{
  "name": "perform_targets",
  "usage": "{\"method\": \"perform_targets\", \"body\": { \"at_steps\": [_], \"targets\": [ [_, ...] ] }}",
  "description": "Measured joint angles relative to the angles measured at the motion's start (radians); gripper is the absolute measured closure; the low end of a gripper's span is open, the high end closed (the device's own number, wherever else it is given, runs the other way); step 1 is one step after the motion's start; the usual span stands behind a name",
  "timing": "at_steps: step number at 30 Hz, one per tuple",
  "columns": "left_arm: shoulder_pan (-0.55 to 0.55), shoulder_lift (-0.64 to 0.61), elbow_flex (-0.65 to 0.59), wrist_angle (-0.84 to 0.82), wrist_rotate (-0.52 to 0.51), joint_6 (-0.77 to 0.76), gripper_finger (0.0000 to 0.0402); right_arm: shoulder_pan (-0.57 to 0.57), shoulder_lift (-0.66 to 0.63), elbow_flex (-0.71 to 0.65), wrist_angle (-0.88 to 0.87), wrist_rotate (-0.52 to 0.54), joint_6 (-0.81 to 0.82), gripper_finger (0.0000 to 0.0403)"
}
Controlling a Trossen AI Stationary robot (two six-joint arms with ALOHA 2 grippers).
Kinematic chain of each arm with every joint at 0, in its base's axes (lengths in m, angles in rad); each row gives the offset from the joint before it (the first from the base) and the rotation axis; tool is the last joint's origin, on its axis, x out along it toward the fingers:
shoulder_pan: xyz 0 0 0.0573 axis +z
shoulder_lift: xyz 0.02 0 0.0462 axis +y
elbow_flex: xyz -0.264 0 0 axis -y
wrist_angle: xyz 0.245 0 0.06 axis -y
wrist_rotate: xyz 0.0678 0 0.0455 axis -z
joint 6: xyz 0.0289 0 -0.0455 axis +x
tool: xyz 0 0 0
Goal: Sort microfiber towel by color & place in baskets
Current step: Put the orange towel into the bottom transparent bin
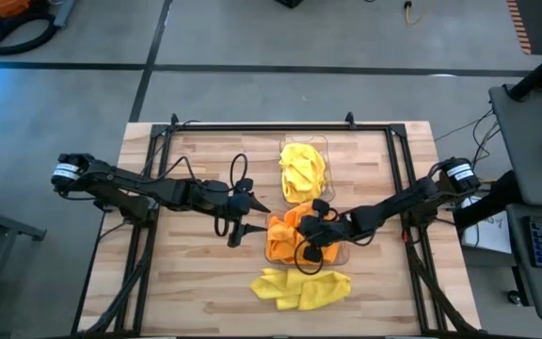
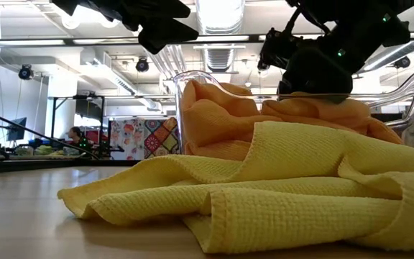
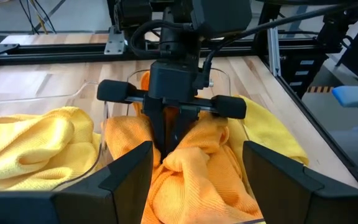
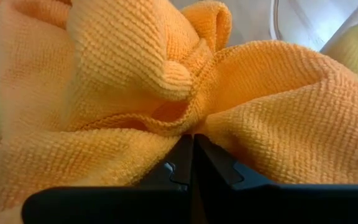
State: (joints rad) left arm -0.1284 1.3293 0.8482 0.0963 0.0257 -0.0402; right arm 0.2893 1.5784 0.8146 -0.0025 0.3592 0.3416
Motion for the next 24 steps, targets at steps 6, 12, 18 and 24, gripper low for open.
{"method": "perform_targets", "body": {
  "at_steps": [6, 12, 18, 24],
  "targets": [
    [0.0, 0.0, 0.0, 0.0, 0.0, -0.002, 0.017, 0.0, -0.02, 0.0, -0.004, -0.001, -0.001, 0.039],
    [0.0, 0.0, 0.0, 0.0, 0.0, -0.002, 0.017, 0.0, -0.047, 0.0, -0.003, 0.001, -0.002, 0.039],
    [0.0, 0.0, 0.0, 0.0, 0.0, -0.002, 0.017, 0.0, -0.065, 0.0, -0.004, -0.002, -0.013, 0.0389],
    [0.0, 0.0, 0.0, 0.0, 0.0, -0.001, 0.017, 0.0, -0.068, -0.001, -0.004, 0.004, -0.015, 0.0351]
  ]
}}
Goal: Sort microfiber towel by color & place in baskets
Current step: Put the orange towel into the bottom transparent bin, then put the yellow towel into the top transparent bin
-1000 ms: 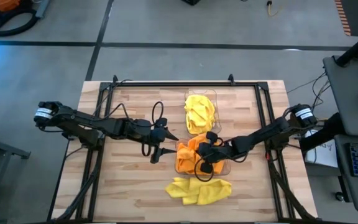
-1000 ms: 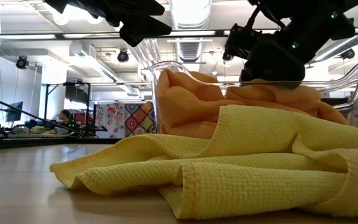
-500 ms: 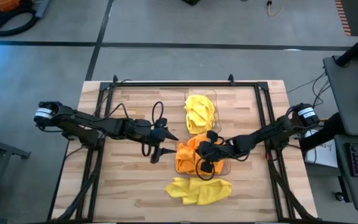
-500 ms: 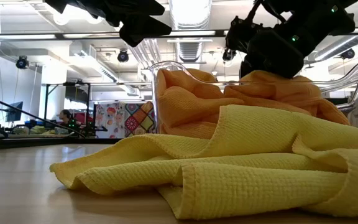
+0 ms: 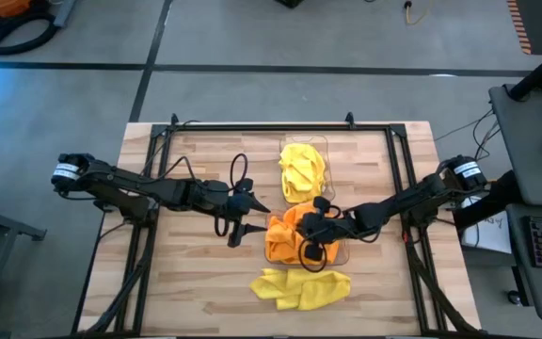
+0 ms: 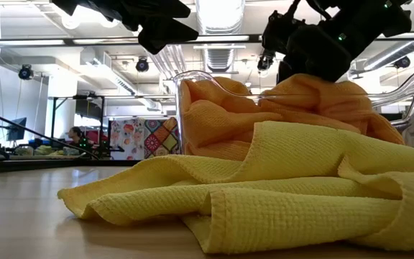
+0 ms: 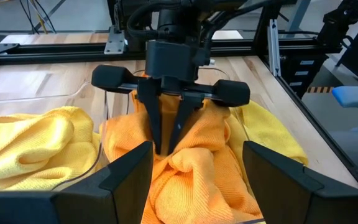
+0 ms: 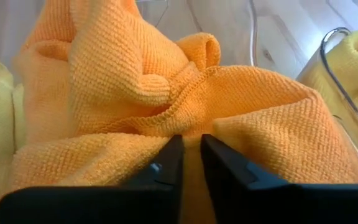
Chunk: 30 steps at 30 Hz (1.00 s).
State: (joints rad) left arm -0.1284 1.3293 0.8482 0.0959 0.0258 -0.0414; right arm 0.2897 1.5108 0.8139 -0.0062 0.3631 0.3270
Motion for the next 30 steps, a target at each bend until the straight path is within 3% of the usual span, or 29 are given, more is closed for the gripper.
{"method": "perform_targets", "body": {
  "at_steps": [7, 13, 25, 30],
  "targets": [
    [0.0, 0.0, 0.0, -0.001, 0.0, -0.001, 0.017, 0.0, -0.02, 0.0, -0.012, 0.003, 0.004, 0.0281],
    [0.0, 0.0, 0.0, -0.002, 0.0, -0.001, 0.017, 0.0, -0.087, -0.001, -0.05, -0.005, 0.014, 0.0246],
    [0.0, 0.0, 0.0, -0.008, 0.0, -0.001, 0.017, 0.0, -0.262, -0.001, -0.105, -0.037, 0.014, 0.0248],
    [0.0, 0.0, 0.0, -0.008, 0.0, -0.002, 0.017, 0.004, -0.336, -0.001, -0.116, -0.117, 0.018, 0.0255]
  ]
}}
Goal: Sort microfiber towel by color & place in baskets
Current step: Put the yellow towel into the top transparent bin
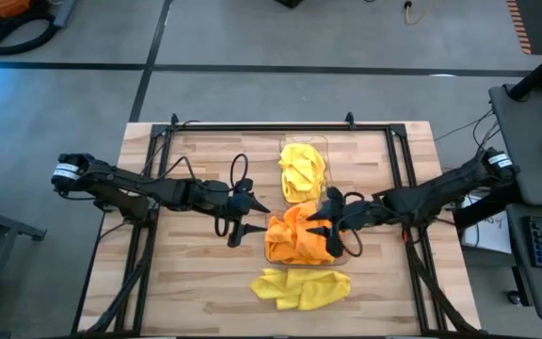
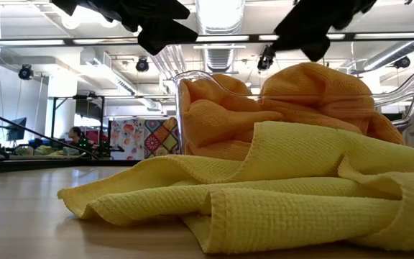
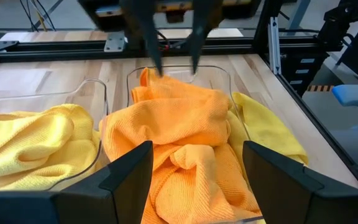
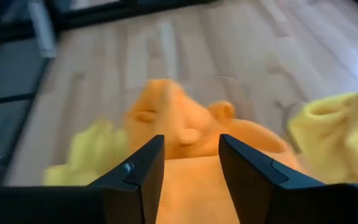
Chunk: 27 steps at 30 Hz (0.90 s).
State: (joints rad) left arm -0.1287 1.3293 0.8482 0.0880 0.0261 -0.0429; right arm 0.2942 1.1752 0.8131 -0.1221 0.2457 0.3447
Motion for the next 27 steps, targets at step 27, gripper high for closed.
{"method": "perform_targets", "body": {
  "at_steps": [27],
  "targets": [
    [0.0, 0.0, 0.0, 0.025, 0.0, -0.011, 0.017, 0.357, -0.073, 0.0, -0.045, -0.377, 0.685, 0.0262]
  ]
}}
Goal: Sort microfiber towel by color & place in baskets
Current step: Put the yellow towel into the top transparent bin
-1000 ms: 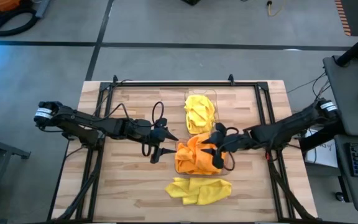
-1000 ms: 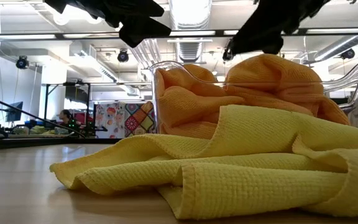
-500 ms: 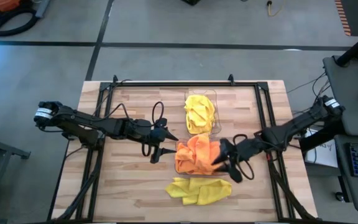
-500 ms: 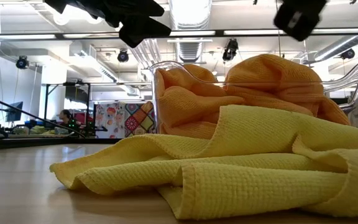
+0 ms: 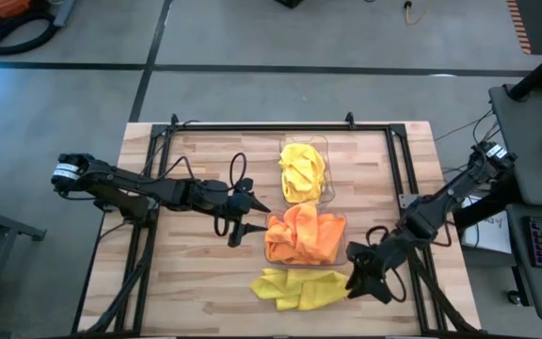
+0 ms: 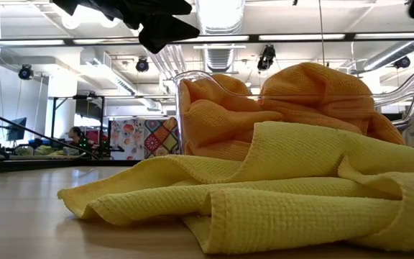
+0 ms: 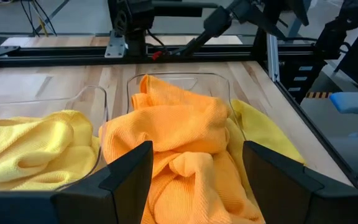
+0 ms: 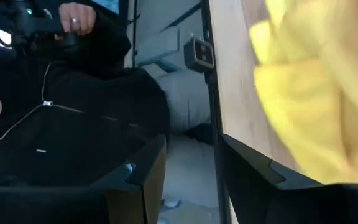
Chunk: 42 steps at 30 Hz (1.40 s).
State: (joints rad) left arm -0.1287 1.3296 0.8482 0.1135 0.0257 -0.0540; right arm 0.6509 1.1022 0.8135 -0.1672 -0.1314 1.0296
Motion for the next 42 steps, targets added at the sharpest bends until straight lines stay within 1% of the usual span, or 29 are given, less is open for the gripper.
{"method": "perform_targets", "body": {
  "at_steps": [3, 7, 11, 15, 17, 19, 23, 27, 32, 37, 42],
  "targets": [
    [0.0, 0.0, 0.0, 0.0, 0.0, 0.0, 0.017, 0.029, 0.014, 0.0, -0.009, 0.0, 0.071, 0.0262],
    [0.0, 0.0, 0.0, 0.009, 0.0, 0.0, 0.017, 0.062, 0.031, 0.0, -0.063, 0.001, 0.162, 0.0262],
    [0.0, 0.0, 0.0, 0.018, 0.0, 0.0, 0.017, 0.088, 0.039, 0.0, -0.185, 0.003, 0.272, 0.0262],
    [0.0, 0.0, 0.0, 0.018, 0.0, 0.008, 0.017, 0.106, 0.053, -0.001, -0.332, 0.079, 0.333, 0.0262],
    [0.0, 0.0, 0.002, 0.018, 0.0, 0.012, 0.017, 0.111, 0.066, -0.004, -0.365, 0.126, 0.33, 0.0262],
    [0.0, 0.0, 0.005, 0.018, 0.0, 0.013, 0.017, 0.116, 0.087, -0.009, -0.367, 0.151, 0.309, 0.0262],
    [0.0, 0.0, 0.015, 0.017, 0.0, 0.023, 0.017, 0.117, 0.142, -0.01, -0.366, 0.158, 0.277, 0.0257],
    [0.0, 0.0, 0.019, 0.015, 0.0, 0.031, 0.017, 0.121, 0.221, -0.011, -0.361, 0.162, 0.214, 0.0239],
    [0.0, 0.0, 0.02, 0.014, 0.0, 0.045, 0.017, 0.124, 0.315, -0.006, -0.285, 0.165, 0.122, 0.0217],
    [0.0, 0.0, 0.02, 0.015, 0.0, 0.054, 0.017, 0.124, 0.384, -0.004, -0.288, 0.218, 0.105, 0.0209],
    [0.0, 0.0, 0.02, 0.018, -0.001, 0.067, 0.017, 0.124, 0.403, -0.005, -0.25, 0.28, 0.06, 0.0209]
  ]
}}
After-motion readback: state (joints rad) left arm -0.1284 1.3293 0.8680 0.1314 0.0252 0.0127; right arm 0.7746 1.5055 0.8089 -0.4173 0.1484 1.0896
